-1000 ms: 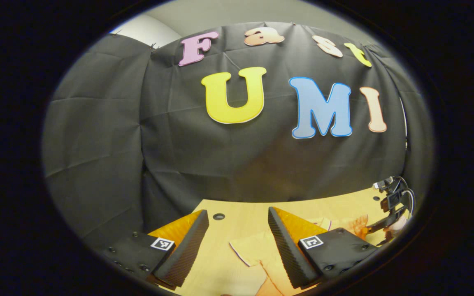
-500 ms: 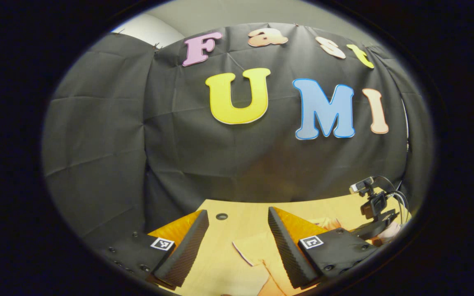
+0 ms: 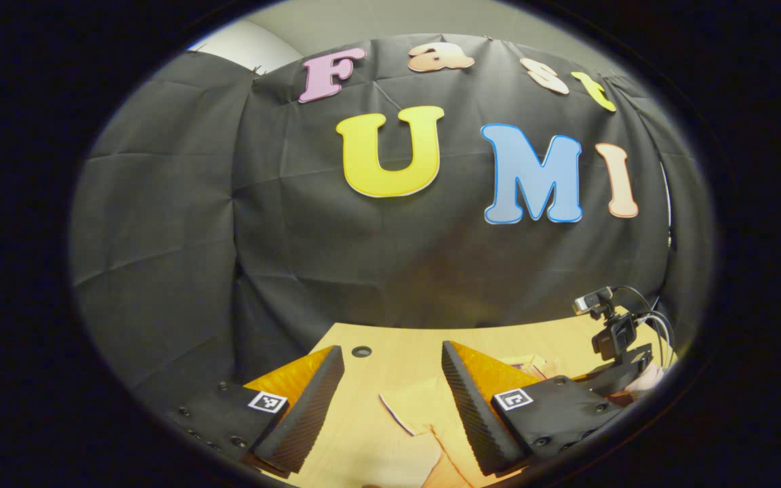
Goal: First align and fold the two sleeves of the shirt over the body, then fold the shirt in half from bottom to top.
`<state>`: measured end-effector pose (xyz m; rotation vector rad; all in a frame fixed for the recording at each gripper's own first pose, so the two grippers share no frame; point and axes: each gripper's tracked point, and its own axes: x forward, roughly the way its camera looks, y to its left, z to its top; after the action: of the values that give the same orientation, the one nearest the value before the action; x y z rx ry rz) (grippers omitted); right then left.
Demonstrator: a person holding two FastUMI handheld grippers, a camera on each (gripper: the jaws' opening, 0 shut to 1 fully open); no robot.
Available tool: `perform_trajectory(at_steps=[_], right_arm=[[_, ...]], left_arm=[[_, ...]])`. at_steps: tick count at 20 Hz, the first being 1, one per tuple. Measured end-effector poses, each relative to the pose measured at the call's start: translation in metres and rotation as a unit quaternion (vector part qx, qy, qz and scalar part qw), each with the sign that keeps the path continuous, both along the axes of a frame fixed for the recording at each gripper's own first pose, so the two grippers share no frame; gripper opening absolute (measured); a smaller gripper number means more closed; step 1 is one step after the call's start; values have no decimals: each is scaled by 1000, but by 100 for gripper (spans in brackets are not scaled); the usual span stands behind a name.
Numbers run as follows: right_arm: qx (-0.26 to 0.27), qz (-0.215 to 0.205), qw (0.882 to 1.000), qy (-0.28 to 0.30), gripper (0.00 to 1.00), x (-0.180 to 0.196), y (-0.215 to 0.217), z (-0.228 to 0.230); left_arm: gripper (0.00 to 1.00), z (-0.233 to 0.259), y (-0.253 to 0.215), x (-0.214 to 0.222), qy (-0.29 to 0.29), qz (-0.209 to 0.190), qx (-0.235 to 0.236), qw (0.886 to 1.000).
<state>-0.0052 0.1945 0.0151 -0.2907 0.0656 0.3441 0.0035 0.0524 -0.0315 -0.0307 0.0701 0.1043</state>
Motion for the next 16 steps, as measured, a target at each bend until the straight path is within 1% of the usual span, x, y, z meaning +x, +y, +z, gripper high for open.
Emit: perform_trajectory(at_steps=[1,2,3,7,8,9,10,13,16], right_arm=[[6,2,1000,-6,49,-6,-2,4],[13,3,1000,-13,46,-14,-4,10],[23,6,999,-24,49,-24,-7,17],[48,10,997,-63,49,-63,-22,38],[56,10,996,-73,46,-73,-27,43],[65,11,994,-82,46,-85,-32,47],[74,11,993,-89,49,-97,-36,50],[94,0,990,-103,49,-124,-55,45],[104,-15,989,-101,49,-149,-73,24]], left_arm=[[95,-4,-2,3,3,-3,0,1000],[95,-9,-3,7,7,-7,0,1000],[95,-17,-4,12,12,-11,1,1000],[95,-44,-9,34,33,-25,-6,999],[95,-52,-10,40,40,-28,-8,999],[95,-63,-10,46,48,-31,-10,998],[95,-74,-10,53,56,-34,-11,998],[96,-110,-11,73,89,-46,-6,995],[95,-144,-9,88,122,-56,-4,991]])
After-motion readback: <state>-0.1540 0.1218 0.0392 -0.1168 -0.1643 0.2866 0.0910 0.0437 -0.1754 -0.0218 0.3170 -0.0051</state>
